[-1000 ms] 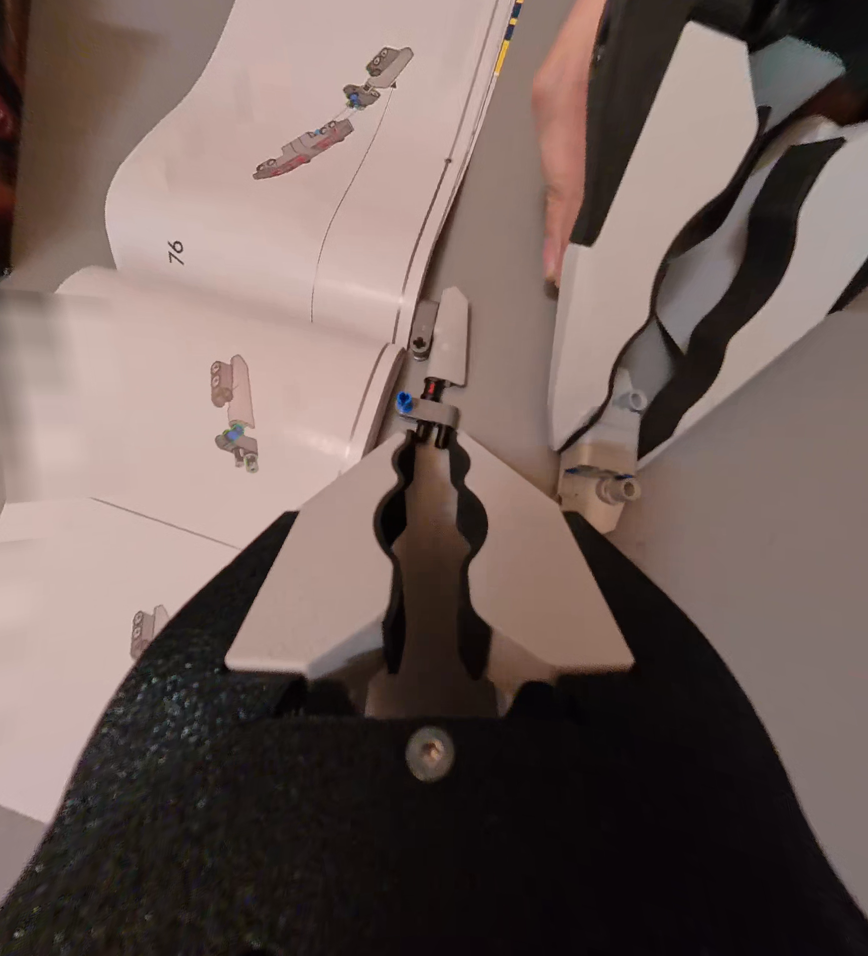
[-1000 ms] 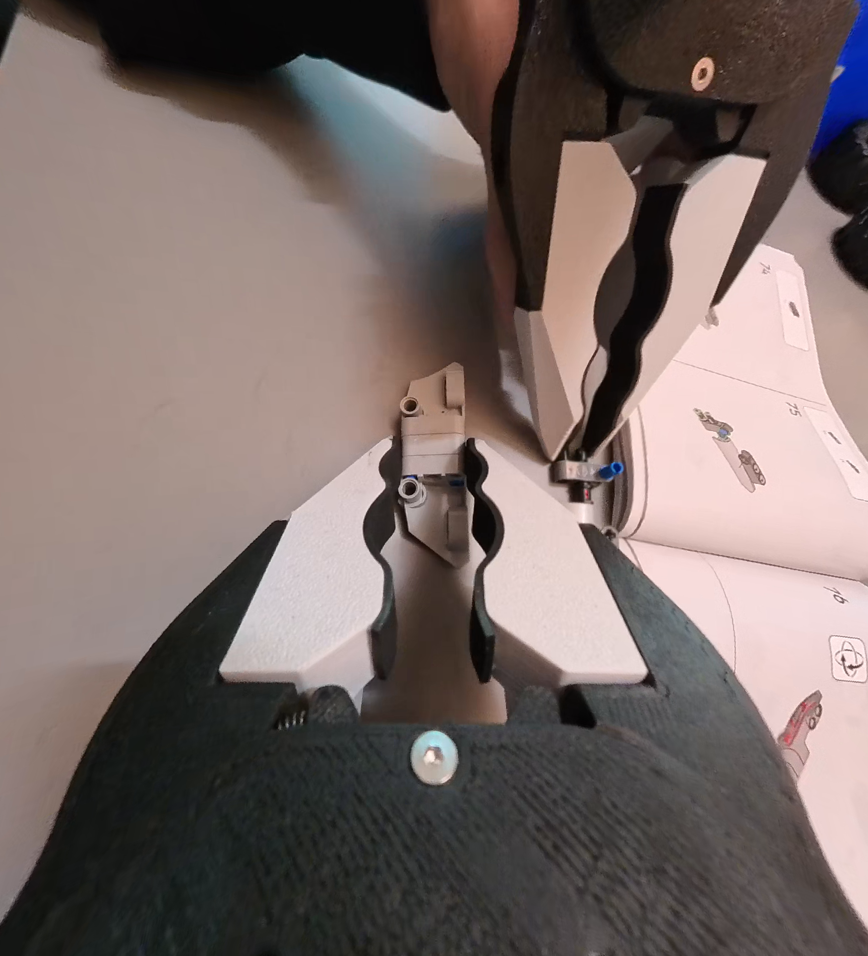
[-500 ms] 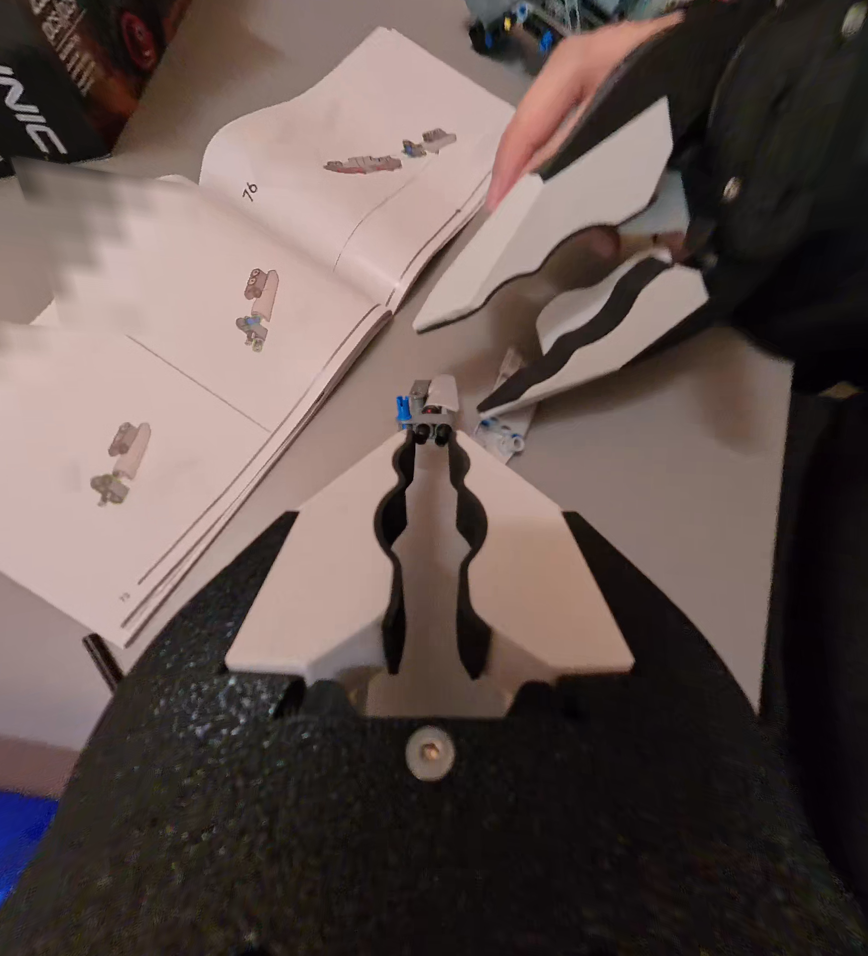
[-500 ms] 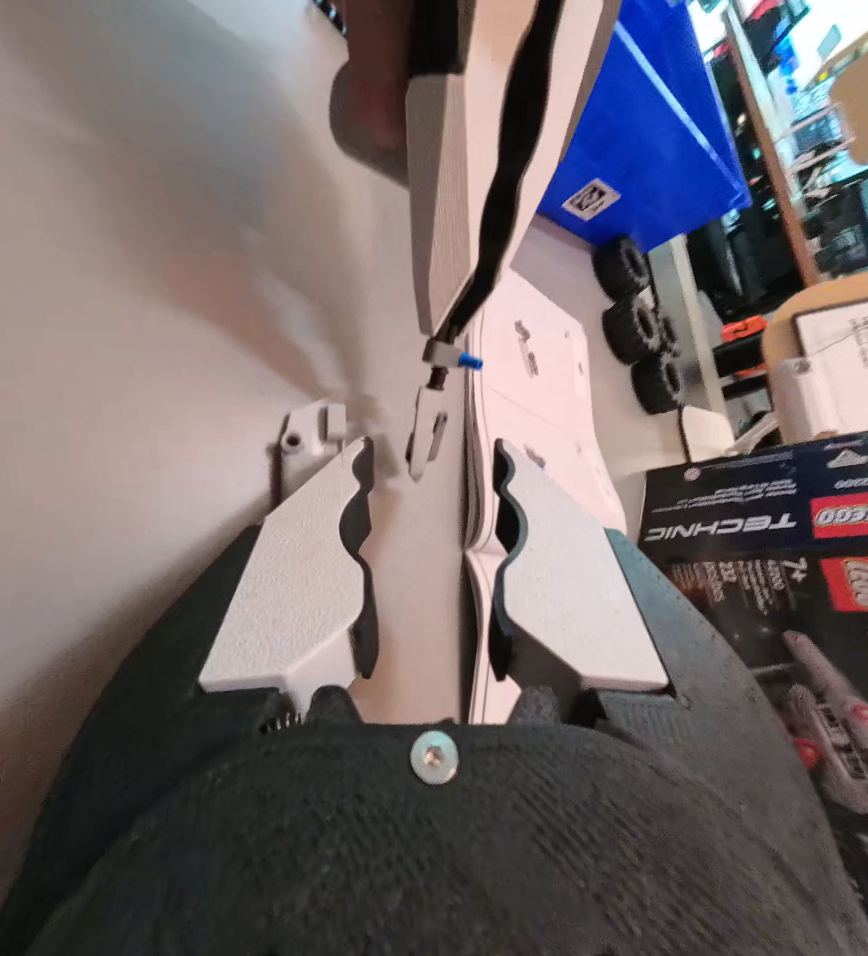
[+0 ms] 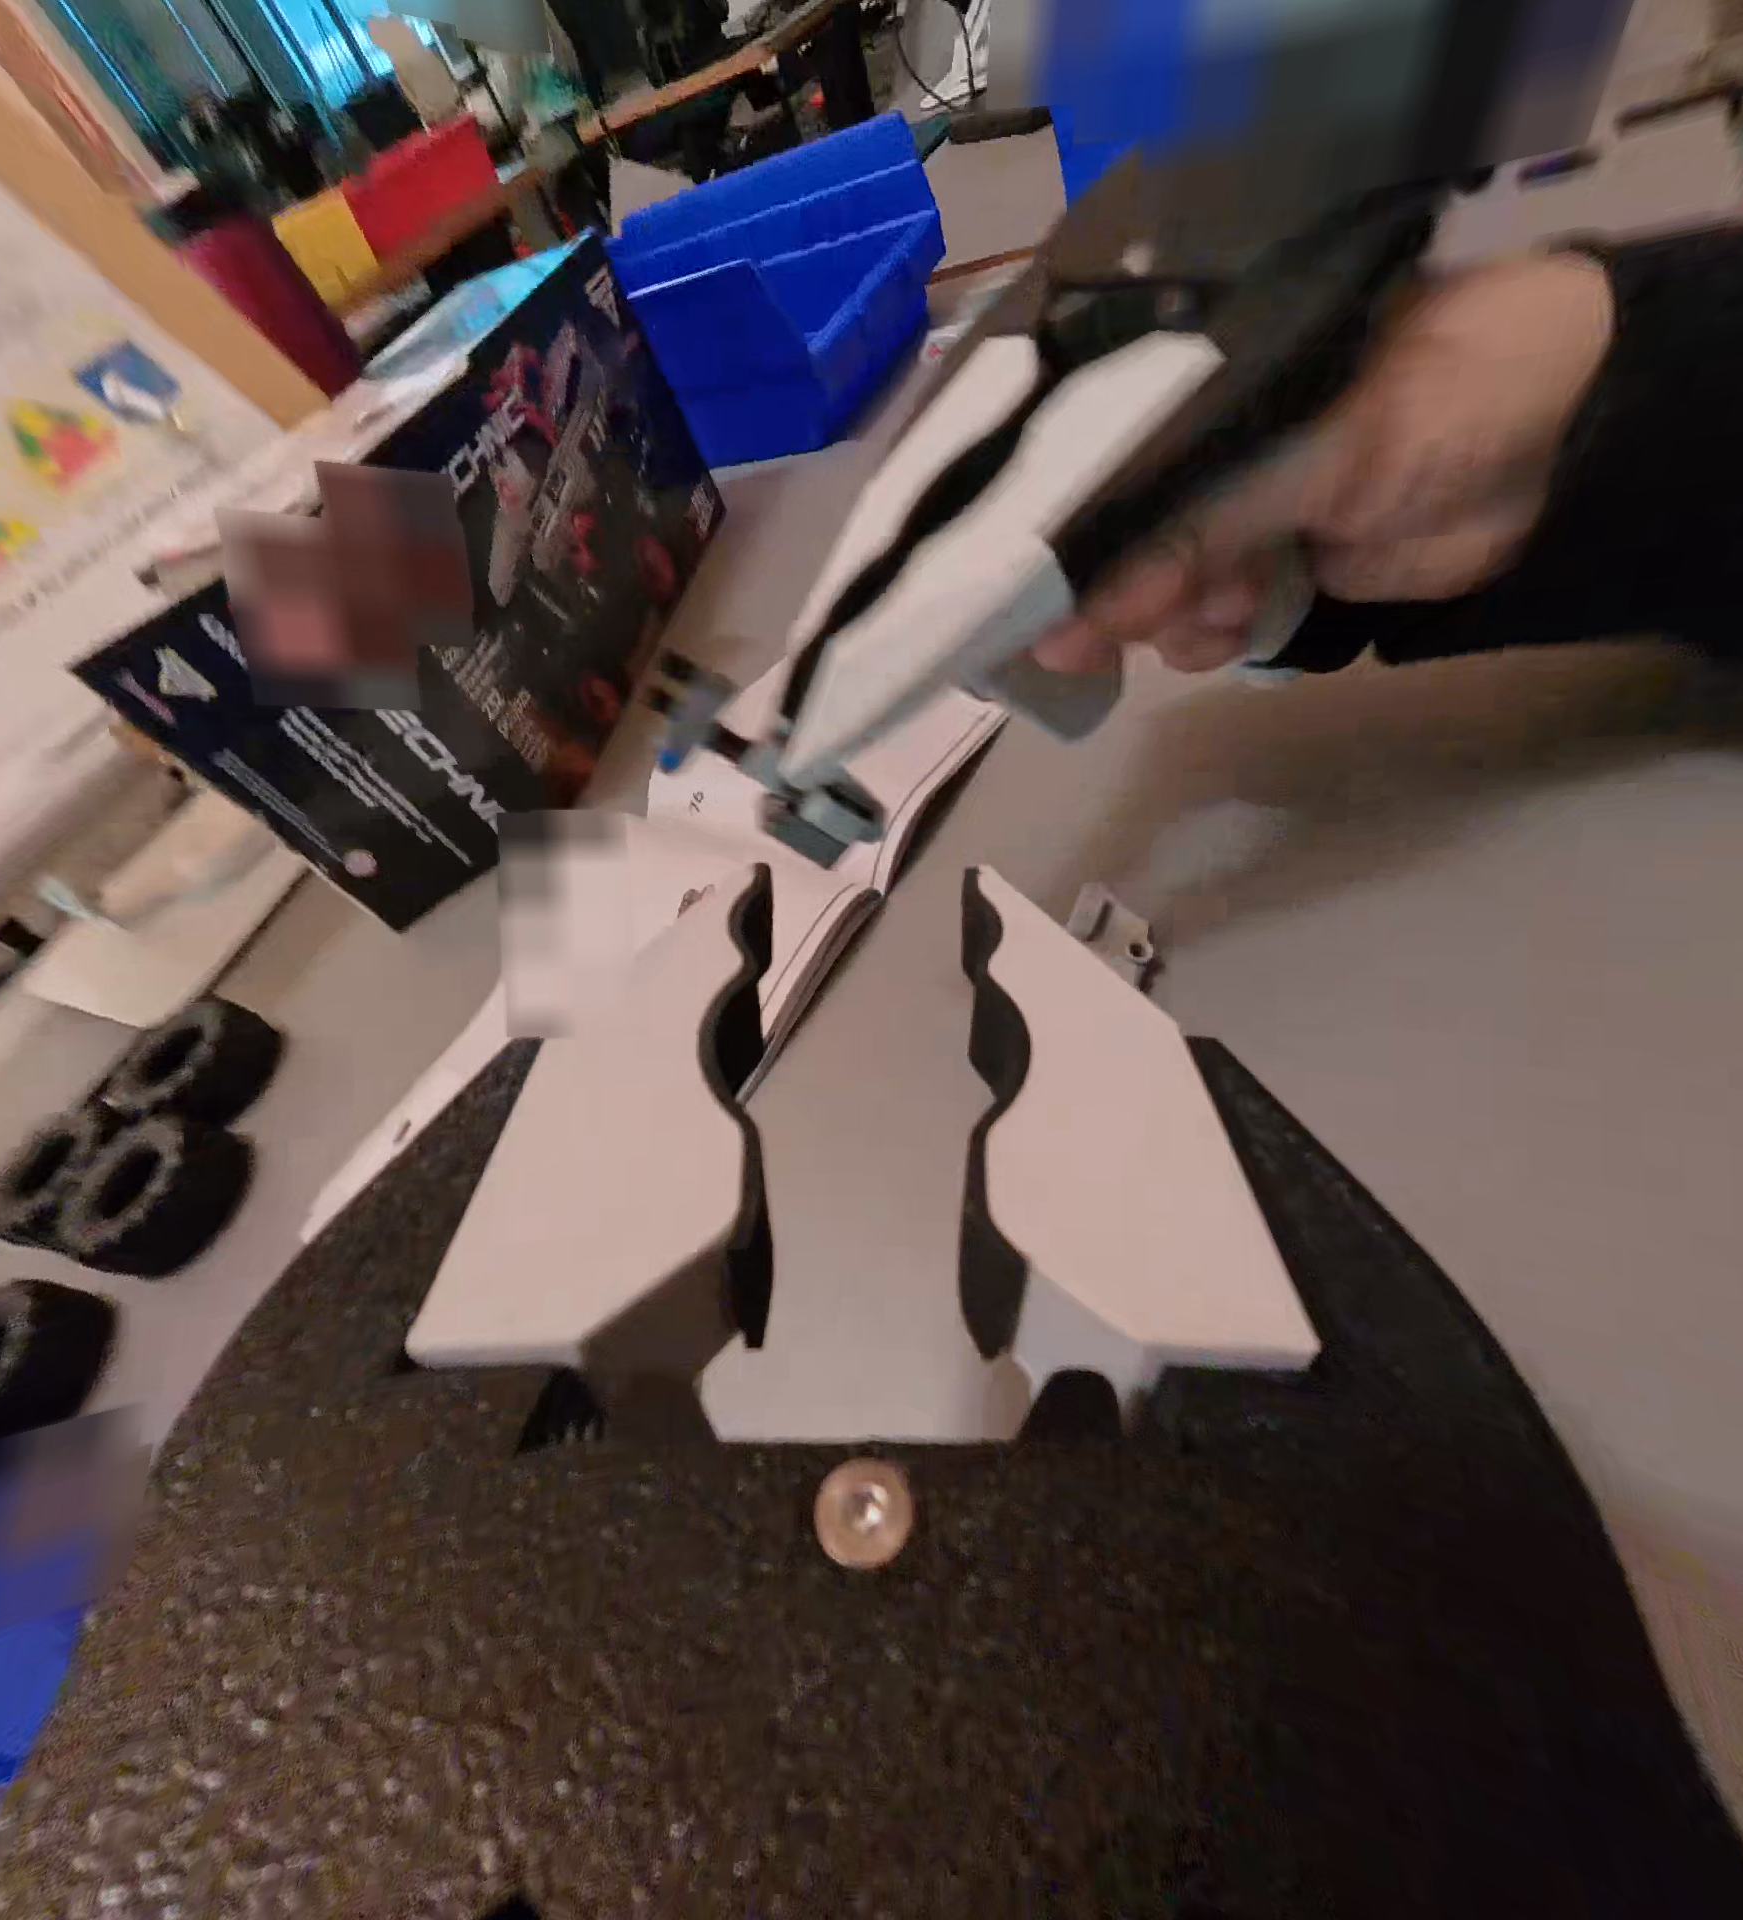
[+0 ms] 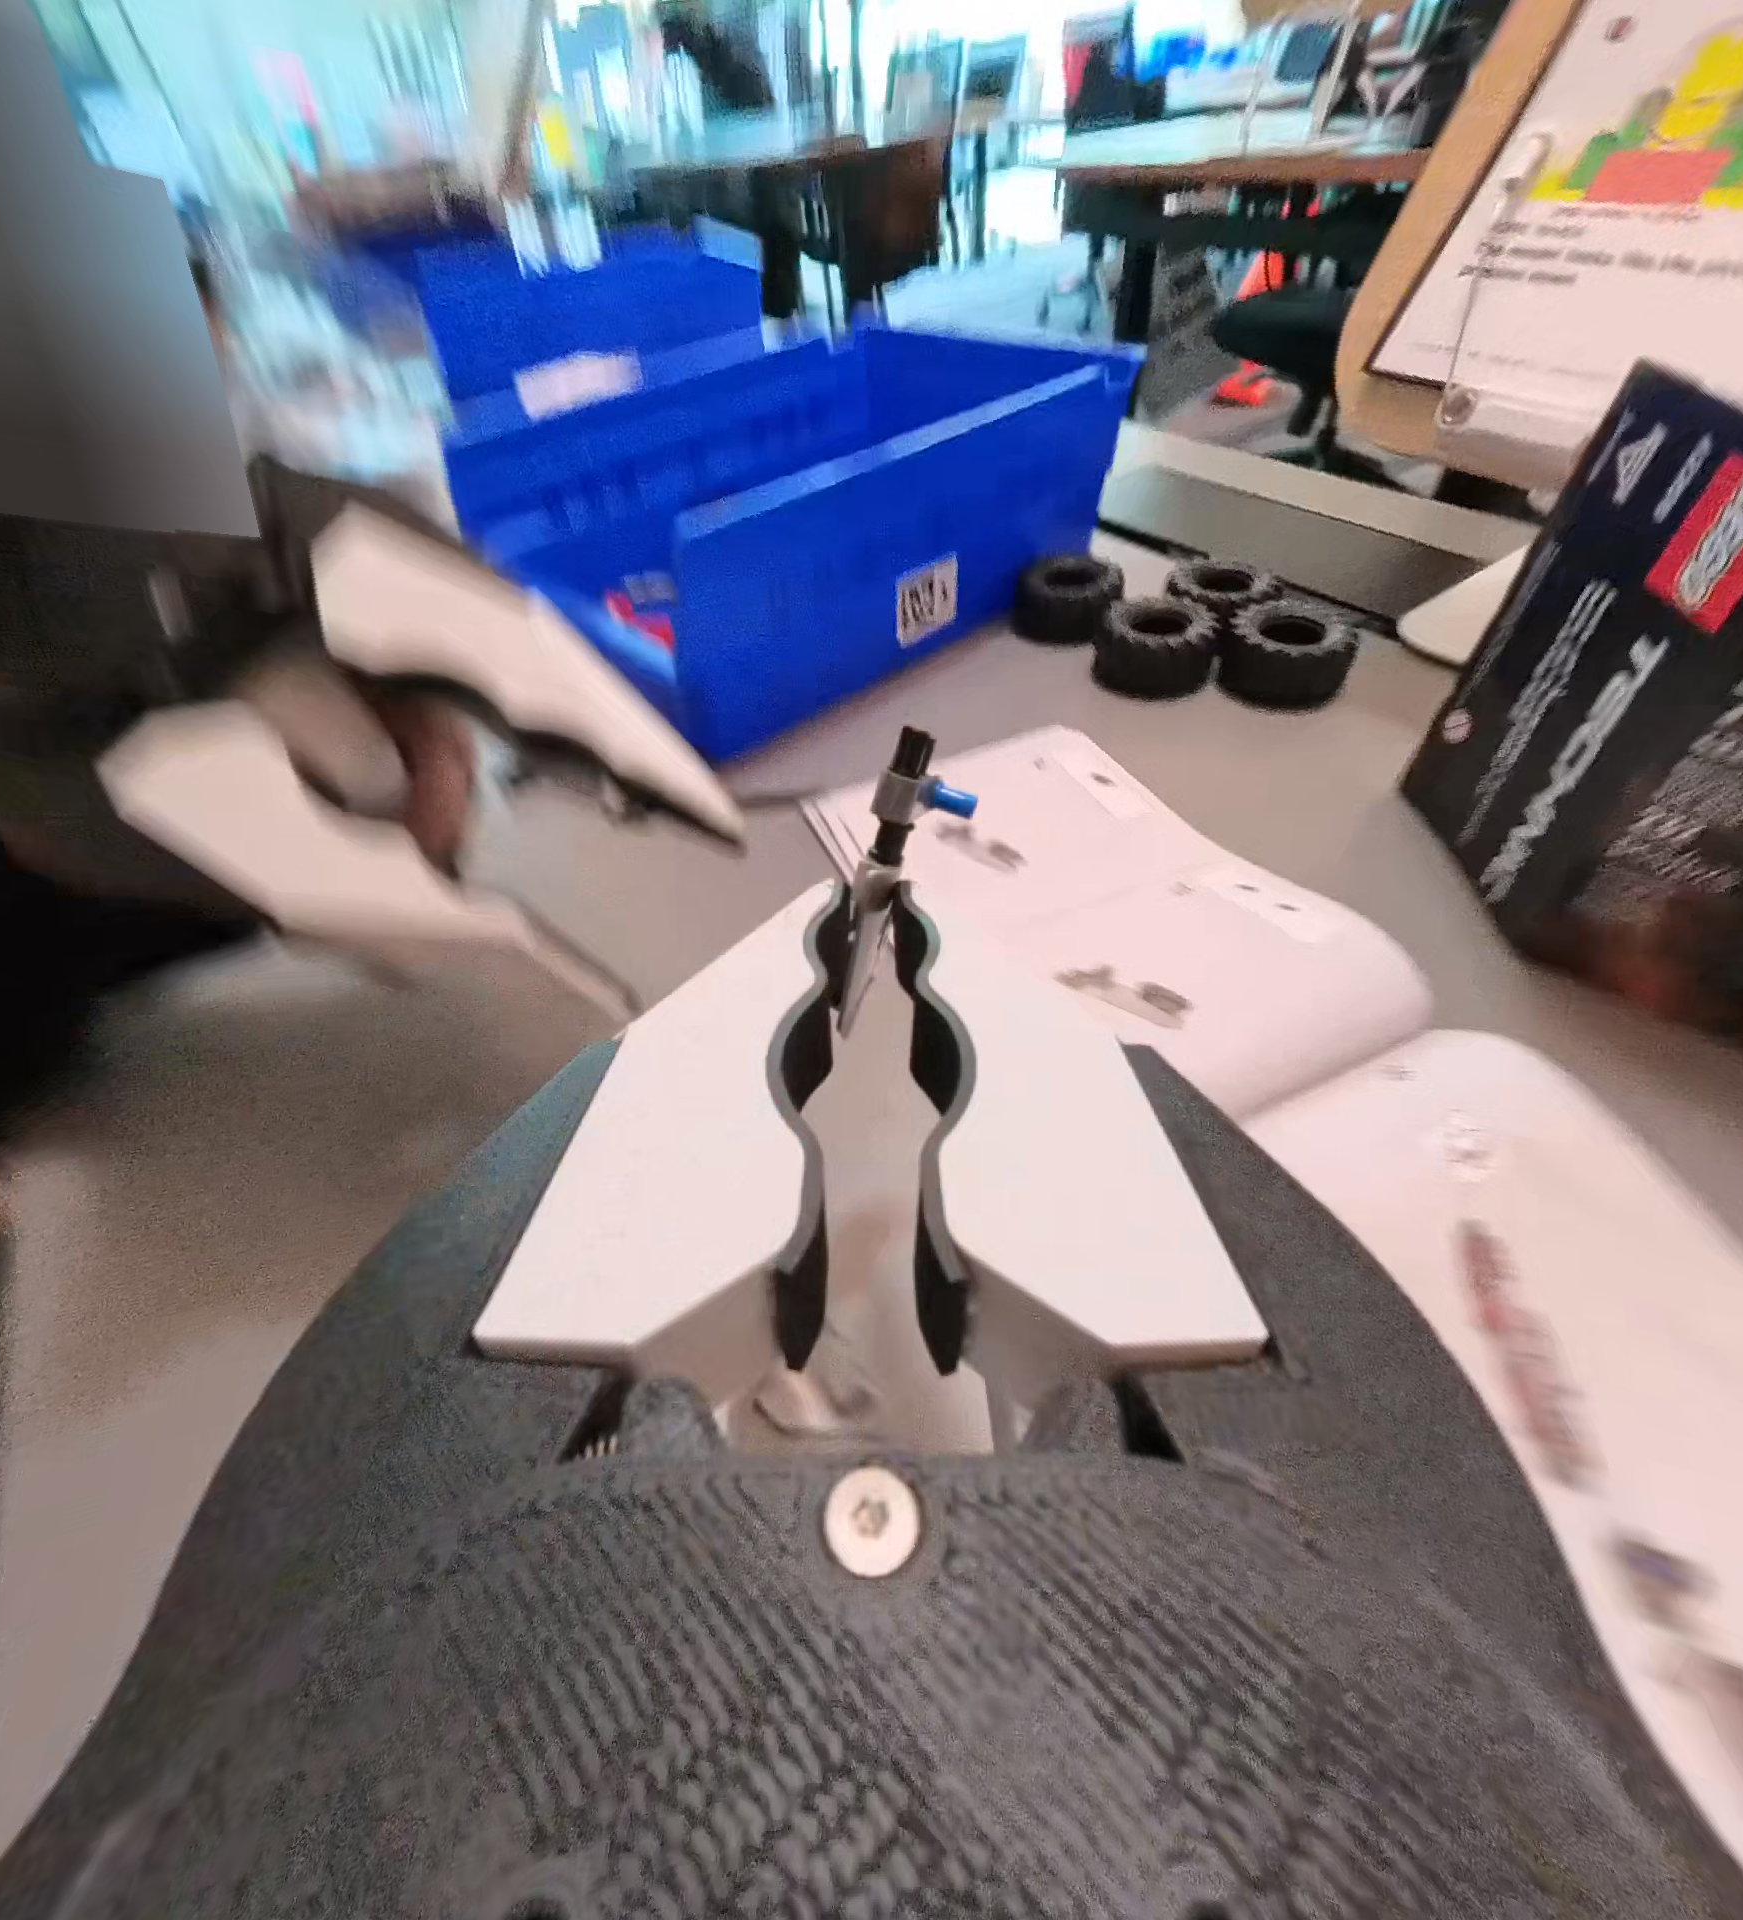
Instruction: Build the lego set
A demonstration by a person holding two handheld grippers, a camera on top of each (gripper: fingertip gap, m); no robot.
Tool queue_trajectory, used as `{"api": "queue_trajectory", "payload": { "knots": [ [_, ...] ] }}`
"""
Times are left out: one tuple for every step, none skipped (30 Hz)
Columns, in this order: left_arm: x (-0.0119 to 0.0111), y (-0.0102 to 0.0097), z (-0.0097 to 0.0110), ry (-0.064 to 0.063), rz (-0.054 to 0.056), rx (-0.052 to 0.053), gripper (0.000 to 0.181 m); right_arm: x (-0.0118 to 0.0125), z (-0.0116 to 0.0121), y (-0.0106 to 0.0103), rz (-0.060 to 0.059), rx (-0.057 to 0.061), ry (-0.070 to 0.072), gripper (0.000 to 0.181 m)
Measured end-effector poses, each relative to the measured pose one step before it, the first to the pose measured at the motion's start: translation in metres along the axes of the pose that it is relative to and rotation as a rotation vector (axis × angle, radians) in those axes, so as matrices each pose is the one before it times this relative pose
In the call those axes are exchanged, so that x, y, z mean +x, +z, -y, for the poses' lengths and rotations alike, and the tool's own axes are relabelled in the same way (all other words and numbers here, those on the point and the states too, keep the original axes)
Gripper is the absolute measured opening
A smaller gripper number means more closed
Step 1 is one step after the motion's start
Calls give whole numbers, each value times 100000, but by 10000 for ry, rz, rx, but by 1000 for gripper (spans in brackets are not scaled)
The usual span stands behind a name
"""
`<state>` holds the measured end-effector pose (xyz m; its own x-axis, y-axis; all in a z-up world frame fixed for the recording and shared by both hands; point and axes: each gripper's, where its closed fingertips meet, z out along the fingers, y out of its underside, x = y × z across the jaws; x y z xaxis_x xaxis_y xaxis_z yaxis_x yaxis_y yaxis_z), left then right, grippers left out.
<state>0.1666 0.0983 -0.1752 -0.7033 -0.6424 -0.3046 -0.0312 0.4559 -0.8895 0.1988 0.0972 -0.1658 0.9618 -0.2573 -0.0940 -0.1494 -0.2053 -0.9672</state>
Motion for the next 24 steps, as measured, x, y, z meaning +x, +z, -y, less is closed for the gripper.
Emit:
{"api": "queue_trajectory", "payload": {
  "knots": [
    [772,277,-177,622,282,23,34,-408,827,-56,372,654,1188,5],
    [478,207,-75,610,474,21,34,-540,730,27,453,598,1144,6],
    [28,51,-98,616,705,-63,34,-307,544,59,318,522,1109,6],
    [-255,-99,4,654,782,-59,34,-33,245,70,145,370,970,6],
    [-535,-228,185,630,836,12,34,-5,2,97,121,240,744,6],
    [-683,-241,189,597,768,-12,34,-47,-176,117,109,142,641,6],
    [-489,-139,109,559,507,-56,34,-228,-261,141,164,94,517,5],
    [-162,-11,41,404,205,-53,35,-371,-385,195,206,14,385,6],
    [-6,75,-71,209,48,-79,34,-347,-517,238,162,-103,263,6],
    [-145,66,-160,101,117,-96,33,10,-299,172,-88,15,165,6],
    [-170,20,-172,128,96,-76,28,99,-67,41,-100,93,45,6],
    [-172,-68,-105,137,59,-15,19,91,-106,-6,-32,-43,-26,6],
    [-118,-109,-44,67,27,28,17,-20,66,-44,74,22,36,6],
    [-278,-123,-73,26,154,18,13,25,190,-109,34,94,163,6],
    [-274,-122,12,48,159,66,11,-67,63,-50,82,13,55,6],
    [-210,-157,106,-7,77,126,8,-90,-42,-5,93,-61,-72,6],
    [-379,-211,233,-110,124,196,6,-148,-11,-28,144,-35,-26,7],
    [-305,-222,294,-192,26,212,6,-354,-30,9,264,-25,68,7],
    [-205,-175,235,-246,-71,168,6,-230,-71,9,187,-56,17,8],
    [-173,-169,163,-248,-89,137,6,-253,-37,0,222,-70,-124,9],
    [-116,-147,169,-322,-100,139,6,-272,-2,-32,226,-22,-105,9],
    [-61,-160,148,-411,-135,132,6,-235,-95,-37,140,-99,-71,10],
    [-106,-153,82,-483,-134,108,5,-345,-65,-75,171,-121,-281,12],
    [-303,-189,27,-636,-74,102,5,-104,-132,-179,-43,-208,-506,15]
  ]
}}
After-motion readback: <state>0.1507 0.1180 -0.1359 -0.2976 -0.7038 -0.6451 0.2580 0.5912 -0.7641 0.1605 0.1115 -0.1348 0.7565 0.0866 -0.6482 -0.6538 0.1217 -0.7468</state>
